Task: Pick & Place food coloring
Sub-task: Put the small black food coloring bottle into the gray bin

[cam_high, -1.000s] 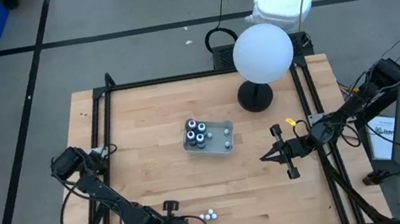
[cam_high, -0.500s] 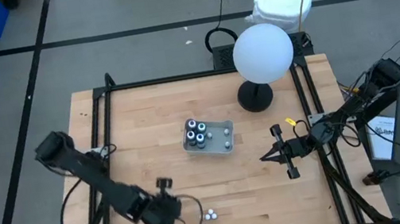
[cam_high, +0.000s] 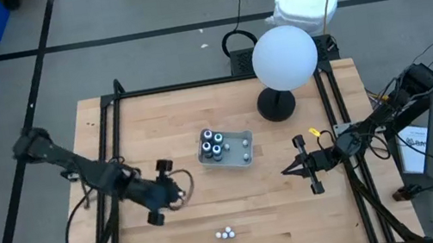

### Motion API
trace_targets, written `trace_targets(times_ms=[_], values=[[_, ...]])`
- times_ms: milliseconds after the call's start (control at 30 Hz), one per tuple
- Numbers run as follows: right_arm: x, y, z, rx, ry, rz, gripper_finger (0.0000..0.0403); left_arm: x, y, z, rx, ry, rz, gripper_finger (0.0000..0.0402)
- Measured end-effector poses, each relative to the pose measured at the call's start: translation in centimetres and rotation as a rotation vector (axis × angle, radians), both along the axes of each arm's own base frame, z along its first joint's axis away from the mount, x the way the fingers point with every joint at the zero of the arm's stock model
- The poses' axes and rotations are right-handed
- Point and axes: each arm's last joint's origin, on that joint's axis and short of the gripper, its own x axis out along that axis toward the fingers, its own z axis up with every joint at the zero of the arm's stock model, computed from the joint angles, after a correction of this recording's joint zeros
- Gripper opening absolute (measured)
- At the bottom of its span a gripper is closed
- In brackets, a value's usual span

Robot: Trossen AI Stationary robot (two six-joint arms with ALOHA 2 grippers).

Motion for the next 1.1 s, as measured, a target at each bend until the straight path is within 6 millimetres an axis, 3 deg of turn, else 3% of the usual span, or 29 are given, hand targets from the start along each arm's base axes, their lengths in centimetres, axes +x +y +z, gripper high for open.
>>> trace_targets(times_ms=[333, 633, 900, 1100], values=[[0.0, 0.0, -0.1, -0.001, 0.006, 0.0, 0.0, -5.2, 4.8, -2.6, -0.12, -0.211, 0.049, 0.0071], [0.0, 0.0, -0.1, -0.003, 0.008, 0.0, 0.0, -8.8, 7.0, -5.8, -0.235, -0.334, 0.152, 0.0071], [0.0, 0.0, -0.1, -0.002, 0.007, 0.0, 0.0, -7.9, 7.4, -6.0, -0.386, -0.375, 0.315, 0.0071], [0.0, 0.0, -0.1, -0.001, 0.007, 0.0, 0.0, -4.4, 6.4, -4.2, -0.344, -0.353, 0.295, 0.0072]])
